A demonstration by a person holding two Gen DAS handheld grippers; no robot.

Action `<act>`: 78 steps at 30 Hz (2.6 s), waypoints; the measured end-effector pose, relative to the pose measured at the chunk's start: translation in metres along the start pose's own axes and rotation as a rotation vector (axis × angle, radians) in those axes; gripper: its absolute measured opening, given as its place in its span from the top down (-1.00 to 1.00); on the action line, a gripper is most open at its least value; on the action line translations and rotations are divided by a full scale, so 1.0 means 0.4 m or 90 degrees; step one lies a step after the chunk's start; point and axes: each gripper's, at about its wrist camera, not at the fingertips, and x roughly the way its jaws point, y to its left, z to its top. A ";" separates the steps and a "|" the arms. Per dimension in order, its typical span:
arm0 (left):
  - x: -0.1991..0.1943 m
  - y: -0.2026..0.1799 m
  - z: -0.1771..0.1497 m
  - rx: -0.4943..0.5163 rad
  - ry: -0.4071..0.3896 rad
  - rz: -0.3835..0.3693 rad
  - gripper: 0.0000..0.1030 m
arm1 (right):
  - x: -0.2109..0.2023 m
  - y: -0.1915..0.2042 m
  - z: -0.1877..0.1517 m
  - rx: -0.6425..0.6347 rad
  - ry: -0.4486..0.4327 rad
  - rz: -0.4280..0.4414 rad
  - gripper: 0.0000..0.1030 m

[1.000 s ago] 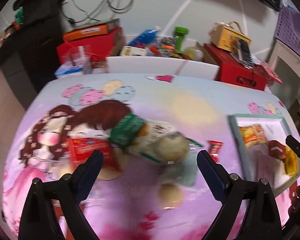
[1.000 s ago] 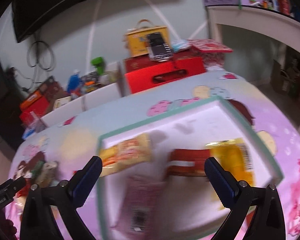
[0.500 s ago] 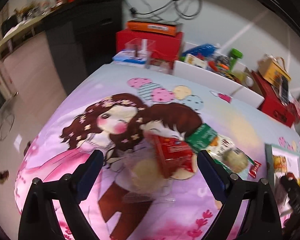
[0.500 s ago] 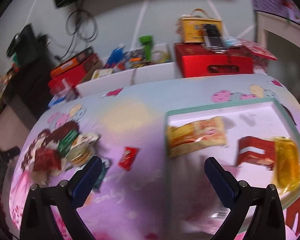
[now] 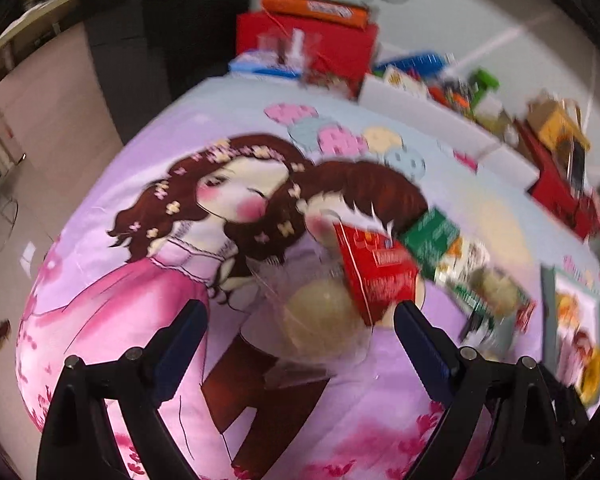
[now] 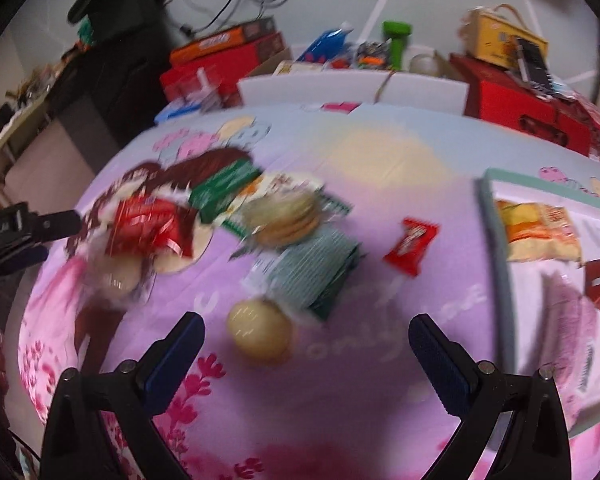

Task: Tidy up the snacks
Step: 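Move the left gripper to a clear bun bag while the right grasps a round yellow cake, then lift the clear bun bag with the left gripper while the right lifts the yellow cake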

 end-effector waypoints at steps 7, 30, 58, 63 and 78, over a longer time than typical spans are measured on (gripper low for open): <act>0.090 -0.026 -0.014 0.028 0.062 -0.012 -0.84 | 0.049 0.037 -0.032 -0.023 0.038 -0.015 -1.00; 0.173 -0.035 -0.011 0.052 0.103 0.002 -0.36 | 0.066 0.092 -0.039 -0.086 0.016 -0.041 0.05; -0.036 -0.024 0.001 0.061 -0.021 0.039 -0.11 | -0.058 0.113 -0.025 -0.072 -0.026 0.040 0.12; -0.062 -0.046 0.003 0.075 -0.038 0.037 -0.11 | -0.080 0.107 -0.019 -0.065 -0.039 0.045 0.12; -0.106 -0.178 -0.009 0.152 -0.071 -0.005 -0.11 | -0.118 -0.014 0.012 0.002 -0.059 -0.027 0.12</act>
